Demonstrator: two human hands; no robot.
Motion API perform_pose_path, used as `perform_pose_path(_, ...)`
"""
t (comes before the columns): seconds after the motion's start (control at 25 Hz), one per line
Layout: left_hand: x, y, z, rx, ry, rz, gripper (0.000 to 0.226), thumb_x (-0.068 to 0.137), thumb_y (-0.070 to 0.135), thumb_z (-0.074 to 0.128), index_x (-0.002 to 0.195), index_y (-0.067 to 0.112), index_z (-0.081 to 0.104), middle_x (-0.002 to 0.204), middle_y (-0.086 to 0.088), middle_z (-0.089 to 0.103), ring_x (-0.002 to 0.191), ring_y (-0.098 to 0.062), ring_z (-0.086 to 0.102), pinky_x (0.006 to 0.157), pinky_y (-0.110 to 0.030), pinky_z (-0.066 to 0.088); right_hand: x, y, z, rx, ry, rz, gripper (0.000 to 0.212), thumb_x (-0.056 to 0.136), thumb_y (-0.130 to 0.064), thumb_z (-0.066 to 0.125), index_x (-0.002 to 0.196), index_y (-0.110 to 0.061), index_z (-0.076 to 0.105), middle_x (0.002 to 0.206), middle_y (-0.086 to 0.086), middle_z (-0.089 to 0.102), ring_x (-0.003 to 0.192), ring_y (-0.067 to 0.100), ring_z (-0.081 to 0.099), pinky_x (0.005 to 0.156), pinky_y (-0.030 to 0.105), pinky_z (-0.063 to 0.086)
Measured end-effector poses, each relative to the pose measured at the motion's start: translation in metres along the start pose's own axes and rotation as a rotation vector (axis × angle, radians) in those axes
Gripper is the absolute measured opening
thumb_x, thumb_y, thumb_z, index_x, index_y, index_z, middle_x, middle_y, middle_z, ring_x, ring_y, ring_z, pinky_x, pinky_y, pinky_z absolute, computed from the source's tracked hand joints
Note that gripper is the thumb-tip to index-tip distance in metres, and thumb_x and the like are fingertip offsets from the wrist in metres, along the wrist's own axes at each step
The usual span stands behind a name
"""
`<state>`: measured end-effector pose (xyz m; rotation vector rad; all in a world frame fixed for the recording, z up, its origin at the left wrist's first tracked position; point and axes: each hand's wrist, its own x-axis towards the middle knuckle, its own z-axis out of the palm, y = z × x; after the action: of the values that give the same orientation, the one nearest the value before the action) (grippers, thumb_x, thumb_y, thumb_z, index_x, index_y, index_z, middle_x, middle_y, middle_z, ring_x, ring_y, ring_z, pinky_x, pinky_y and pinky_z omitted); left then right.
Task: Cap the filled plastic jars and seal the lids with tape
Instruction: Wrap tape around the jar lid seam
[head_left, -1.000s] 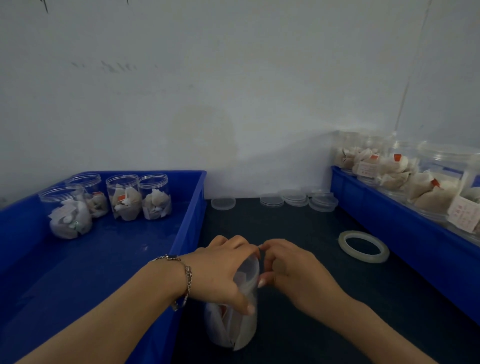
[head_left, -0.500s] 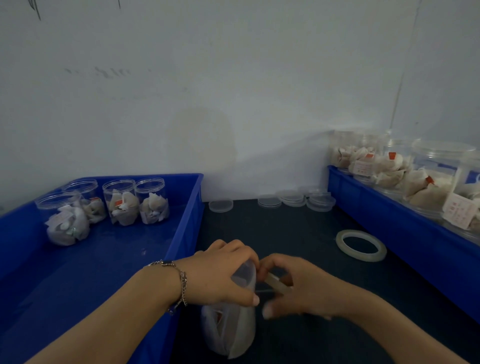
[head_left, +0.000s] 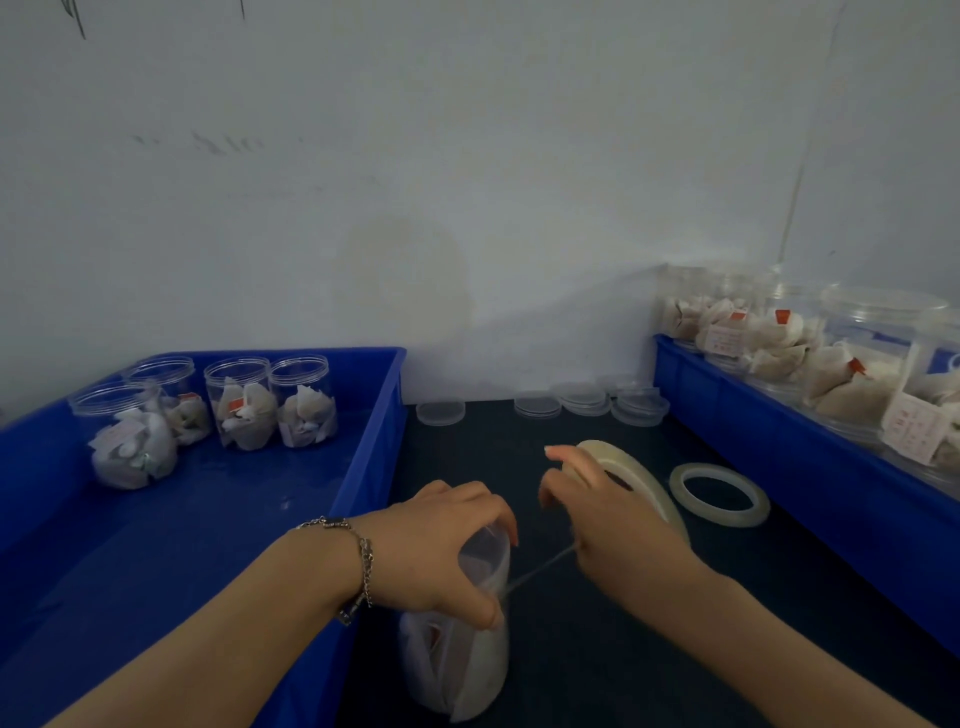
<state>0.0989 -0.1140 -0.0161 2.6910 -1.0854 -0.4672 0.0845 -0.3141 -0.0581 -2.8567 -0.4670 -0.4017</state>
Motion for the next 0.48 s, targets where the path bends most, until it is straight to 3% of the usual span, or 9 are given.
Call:
perform_pose_path(0.12,-0.001,-0.001,0.000,0.004,-0.003,0.017,0.050,0.077,0.042,0.068,0.118,0.042,0.039,0.116,0.020,0.032,0.108,-0.004,0.030,0.097,-0.033,0.043,-0.004,0.004,0.008,0.034,-0.067,-0.086,0.019,0.090,-0.024,0.059,0.106,-0.035,0.056,0.136,-0.021,0.029,0.114,0.002,0.046,0.092,0.021,0.041)
perform_pose_path(0.2,-0.001,-0.001,-0.001,-0.006,0.002,0.025,0.049,0.077,0.042,0.068,0.117,0.042,0.040,0.116,0.020,0.033,0.108,-0.004,0.030,0.096,-0.033,0.042,-0.010,0.006,0.003,0.127,-0.127,-0.093,0.034,0.077,-0.054,0.067,0.107,-0.047,0.055,0.118,-0.033,0.028,0.108,-0.007,0.041,0.085,0.014,0.039)
perform_pose_path(0.28,-0.001,-0.001,-0.001,-0.011,0.005,0.023,0.047,0.076,0.042,0.068,0.114,0.043,0.039,0.116,0.019,0.034,0.108,-0.004,0.031,0.096,-0.033,0.043,-0.014,0.006,-0.005,0.217,-0.174,-0.104,0.050,0.059,-0.076,0.064,0.103,-0.060,0.049,0.113,-0.037,0.021,0.101,-0.015,0.036,0.073,0.011,0.035)
perform_pose_path(0.36,-0.001,-0.001,0.000,-0.002,0.010,0.017,0.046,0.076,0.042,0.068,0.111,0.043,0.037,0.116,0.018,0.035,0.108,-0.005,0.031,0.095,-0.035,0.043,-0.017,0.004,-0.012,0.291,-0.195,-0.147,0.041,0.056,-0.083,0.059,0.093,-0.068,0.048,0.109,-0.037,0.022,0.090,-0.018,0.038,0.067,0.012,0.034)
perform_pose_path(0.48,-0.001,0.000,0.000,0.009,0.008,0.008,0.044,0.076,0.042,0.067,0.108,0.044,0.036,0.114,0.017,0.035,0.108,-0.006,0.032,0.095,-0.037,0.043,-0.020,-0.002,-0.014,0.390,-0.157,-0.164,0.023,0.063,-0.073,0.059,0.084,-0.065,0.055,0.105,-0.035,0.028,0.081,-0.015,0.044,0.065,0.012,0.040)
